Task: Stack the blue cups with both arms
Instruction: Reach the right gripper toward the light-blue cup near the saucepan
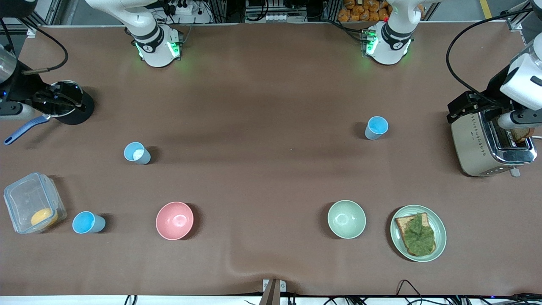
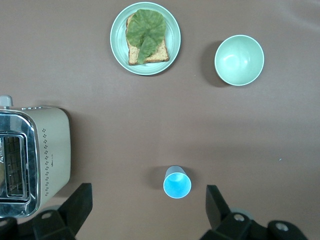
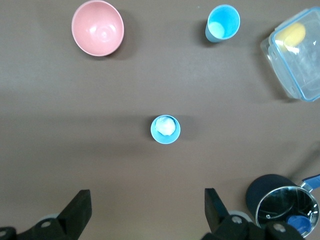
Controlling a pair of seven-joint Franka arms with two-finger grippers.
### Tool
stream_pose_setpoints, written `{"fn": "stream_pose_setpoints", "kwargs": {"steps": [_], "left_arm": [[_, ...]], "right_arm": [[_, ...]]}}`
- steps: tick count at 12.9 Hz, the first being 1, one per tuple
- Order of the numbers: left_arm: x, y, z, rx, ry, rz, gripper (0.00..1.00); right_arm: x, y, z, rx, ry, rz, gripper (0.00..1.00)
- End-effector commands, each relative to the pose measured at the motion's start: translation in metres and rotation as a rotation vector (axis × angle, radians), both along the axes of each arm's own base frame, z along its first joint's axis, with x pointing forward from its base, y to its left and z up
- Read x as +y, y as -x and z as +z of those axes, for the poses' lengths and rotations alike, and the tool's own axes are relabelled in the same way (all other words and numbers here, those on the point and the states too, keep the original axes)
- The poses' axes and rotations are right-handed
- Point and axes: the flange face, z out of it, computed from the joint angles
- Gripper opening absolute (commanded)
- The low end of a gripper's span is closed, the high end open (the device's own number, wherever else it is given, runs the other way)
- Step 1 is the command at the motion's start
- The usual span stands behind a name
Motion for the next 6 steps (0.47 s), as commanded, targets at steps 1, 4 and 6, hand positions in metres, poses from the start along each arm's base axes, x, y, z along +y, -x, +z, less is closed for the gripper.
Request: {"fn": "stream_pose_setpoints", "kwargs": {"steps": [1, 4, 6], "left_arm": [[0.005, 0.002, 0.002, 0.006, -0.014, 0.003, 1.0], [0.005, 0.002, 0.004, 0.002, -0.015, 0.015, 1.0], [0.004, 0.002, 0.003, 0.005, -0.015, 0.015, 1.0]], "right_arm": [[-0.03, -0.004, -0.026, 0.036, 0.002, -0.062, 1.0], [-0.043, -0.012, -0.065, 0.046, 0.003, -0.083, 1.0], [-0.051, -0.023, -0.095, 0.075, 0.008, -0.087, 1.0]]}}
